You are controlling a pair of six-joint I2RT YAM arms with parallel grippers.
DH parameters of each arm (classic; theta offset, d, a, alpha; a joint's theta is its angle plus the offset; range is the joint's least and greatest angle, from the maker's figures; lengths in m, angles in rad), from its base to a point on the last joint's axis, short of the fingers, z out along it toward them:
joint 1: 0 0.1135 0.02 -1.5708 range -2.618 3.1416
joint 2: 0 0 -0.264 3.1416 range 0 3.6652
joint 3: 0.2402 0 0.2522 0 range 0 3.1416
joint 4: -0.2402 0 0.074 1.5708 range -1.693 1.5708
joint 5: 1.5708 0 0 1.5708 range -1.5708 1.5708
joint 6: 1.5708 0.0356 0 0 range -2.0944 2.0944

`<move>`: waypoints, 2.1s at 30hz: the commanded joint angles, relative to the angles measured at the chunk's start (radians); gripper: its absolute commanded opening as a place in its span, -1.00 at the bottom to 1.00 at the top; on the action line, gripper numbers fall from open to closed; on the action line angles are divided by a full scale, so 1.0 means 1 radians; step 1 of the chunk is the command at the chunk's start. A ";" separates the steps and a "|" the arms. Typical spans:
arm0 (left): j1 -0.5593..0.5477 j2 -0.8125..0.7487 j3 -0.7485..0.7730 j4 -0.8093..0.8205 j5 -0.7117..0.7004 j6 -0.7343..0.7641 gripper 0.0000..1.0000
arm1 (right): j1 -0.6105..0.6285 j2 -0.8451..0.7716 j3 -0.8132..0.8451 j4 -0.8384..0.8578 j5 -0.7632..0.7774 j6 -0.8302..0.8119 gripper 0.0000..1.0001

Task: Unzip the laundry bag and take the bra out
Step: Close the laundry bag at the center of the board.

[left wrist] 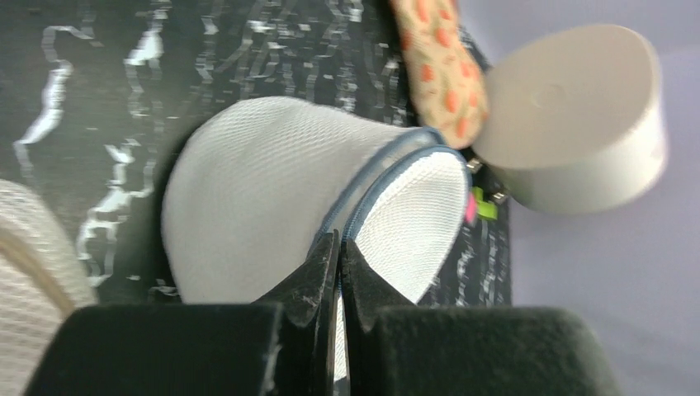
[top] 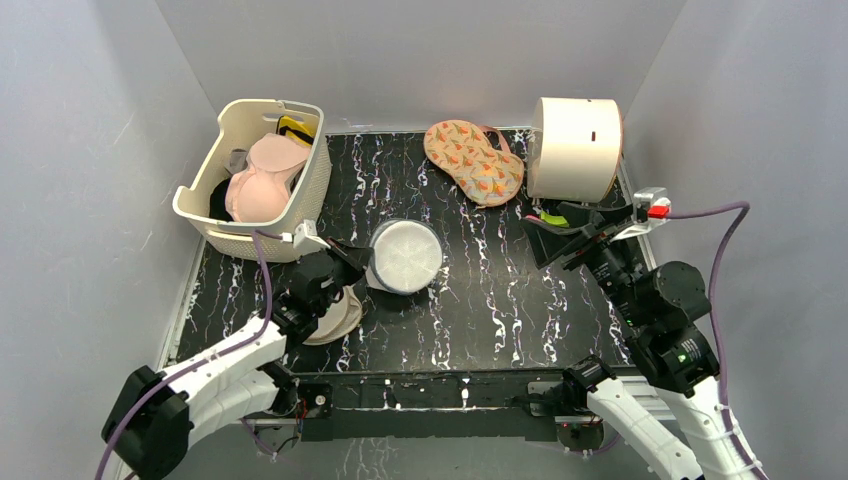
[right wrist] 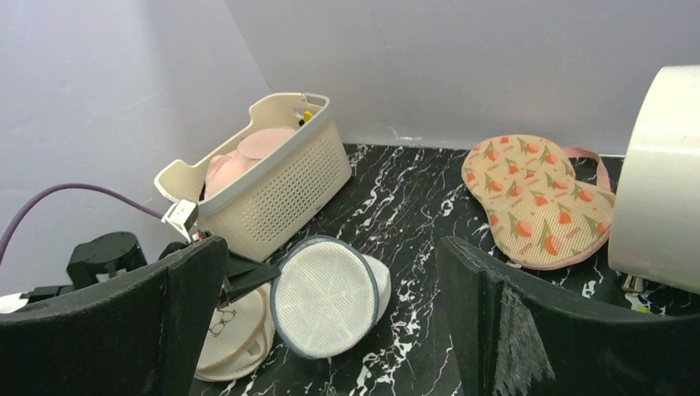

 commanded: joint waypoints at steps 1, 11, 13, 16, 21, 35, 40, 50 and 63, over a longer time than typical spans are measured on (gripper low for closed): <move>0.087 0.074 0.035 -0.030 0.073 -0.027 -1.00 | -0.005 0.048 -0.011 0.030 -0.043 0.017 0.96; 0.146 0.216 0.052 -0.057 0.135 -0.013 -1.00 | -0.004 0.099 -0.025 0.039 -0.098 0.029 0.96; 0.145 0.210 0.061 -0.074 0.134 0.004 -1.00 | -0.005 0.102 -0.026 0.039 -0.099 0.029 0.96; 0.145 0.207 0.087 -0.109 0.138 0.043 -1.00 | -0.005 0.107 -0.030 0.040 -0.101 0.031 0.96; 0.144 0.179 0.139 -0.165 0.171 0.128 -0.75 | -0.004 0.123 -0.031 0.047 -0.110 0.037 0.96; 0.147 -0.004 0.206 -0.259 0.243 0.261 0.23 | -0.005 0.130 -0.040 0.047 -0.115 0.041 0.96; 0.147 0.036 0.235 -0.054 0.513 0.333 0.30 | -0.006 0.137 -0.047 0.048 -0.115 0.047 0.96; 0.167 0.522 0.391 0.107 0.701 0.201 0.33 | -0.005 0.118 -0.034 0.017 -0.106 0.055 0.96; 0.187 0.536 0.372 -0.024 0.599 0.341 0.44 | -0.005 0.110 -0.056 0.014 -0.108 0.066 0.96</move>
